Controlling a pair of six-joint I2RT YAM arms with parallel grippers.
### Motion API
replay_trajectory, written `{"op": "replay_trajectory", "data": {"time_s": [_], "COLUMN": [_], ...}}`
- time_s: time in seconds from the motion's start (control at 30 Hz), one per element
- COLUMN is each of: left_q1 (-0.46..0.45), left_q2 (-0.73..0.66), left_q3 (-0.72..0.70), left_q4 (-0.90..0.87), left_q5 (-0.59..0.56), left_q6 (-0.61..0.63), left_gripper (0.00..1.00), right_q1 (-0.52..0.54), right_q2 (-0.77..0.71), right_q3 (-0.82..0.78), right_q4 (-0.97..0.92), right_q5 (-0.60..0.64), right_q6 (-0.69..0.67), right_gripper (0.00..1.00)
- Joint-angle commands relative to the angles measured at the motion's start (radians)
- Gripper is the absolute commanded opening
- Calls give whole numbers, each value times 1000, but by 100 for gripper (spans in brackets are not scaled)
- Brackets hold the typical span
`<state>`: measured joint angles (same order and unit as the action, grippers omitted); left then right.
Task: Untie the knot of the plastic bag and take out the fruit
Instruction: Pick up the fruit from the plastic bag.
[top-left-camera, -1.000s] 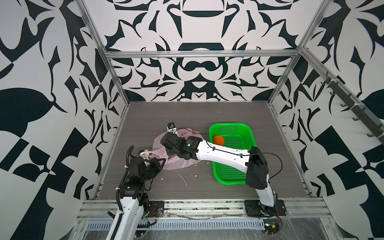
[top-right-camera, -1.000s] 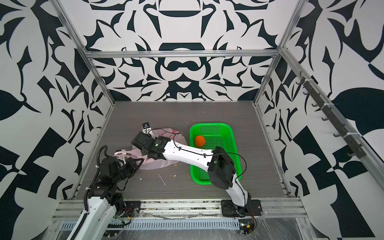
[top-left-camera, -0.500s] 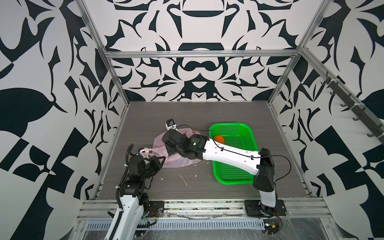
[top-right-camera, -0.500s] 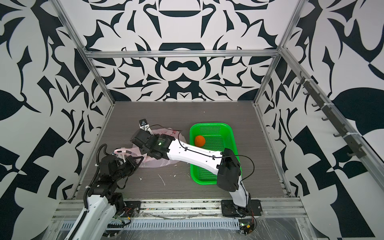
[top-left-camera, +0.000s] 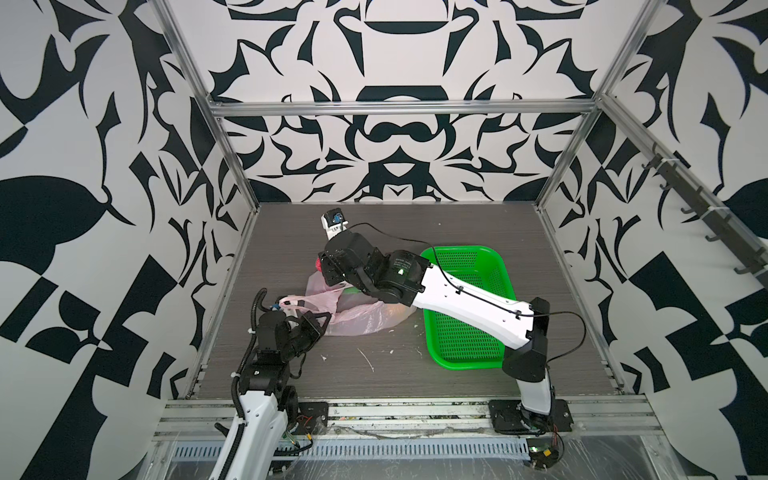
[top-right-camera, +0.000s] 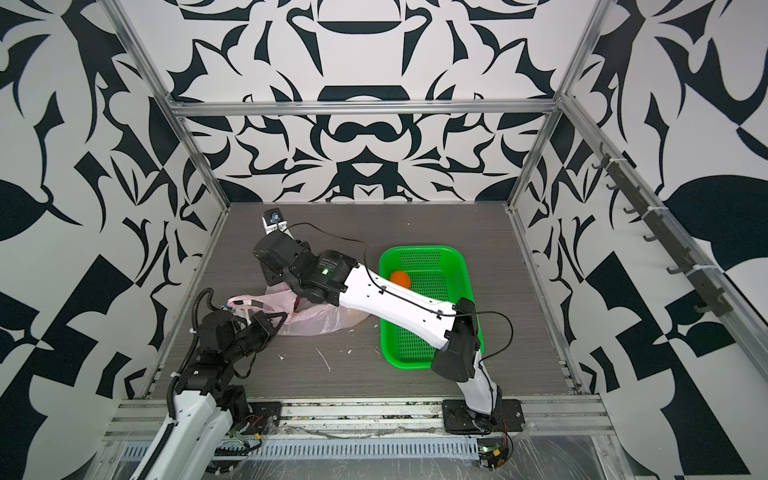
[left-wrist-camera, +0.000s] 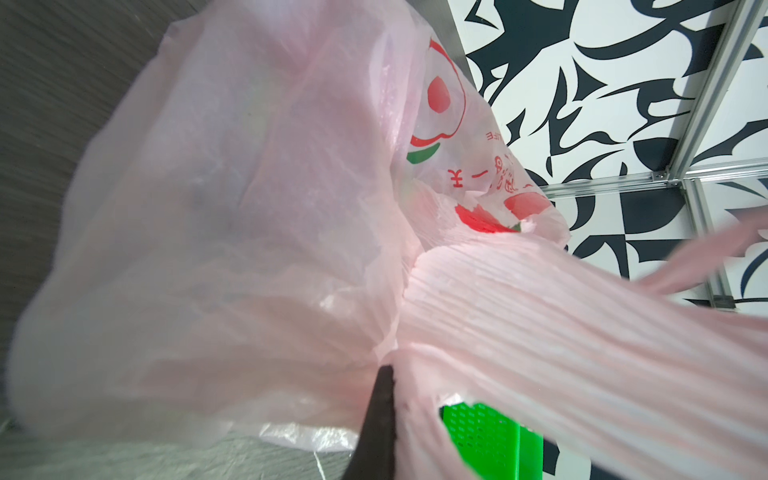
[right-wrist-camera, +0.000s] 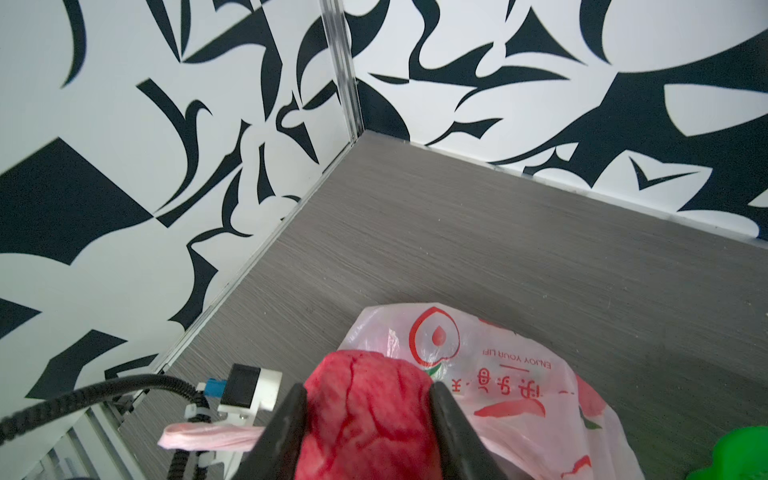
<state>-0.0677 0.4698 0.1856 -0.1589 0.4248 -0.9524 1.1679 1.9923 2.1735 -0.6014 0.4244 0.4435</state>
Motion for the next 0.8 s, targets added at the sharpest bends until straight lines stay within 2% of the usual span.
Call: {"op": "replay_trajectory", "data": {"time_s": [0.0, 0.1, 0.27, 0.57, 0.77], "left_q1": [1, 0, 0, 0, 0], "left_q2": [-13, -16, -5, 13, 36], "left_q3": [25, 23, 26, 36, 44], "left_q4": [13, 12, 13, 15, 28], "left_q5": [-1, -2, -2, -9, -17], "left_q6": [8, 9, 17, 26, 32], "left_gripper": [0, 0, 0, 0, 0], "right_q1": [-18, -49, -120, -295, -416], "right_q2": [-21, -60, -160, -383, -493], "right_q3": [43, 5, -147, -559, -806], "right_q4": [20, 20, 53, 123, 138], "right_q5": [46, 88, 144, 165, 135], "right_q6": [-53, -71, -75, 15, 83], "right_gripper": [14, 14, 14, 14, 14]}}
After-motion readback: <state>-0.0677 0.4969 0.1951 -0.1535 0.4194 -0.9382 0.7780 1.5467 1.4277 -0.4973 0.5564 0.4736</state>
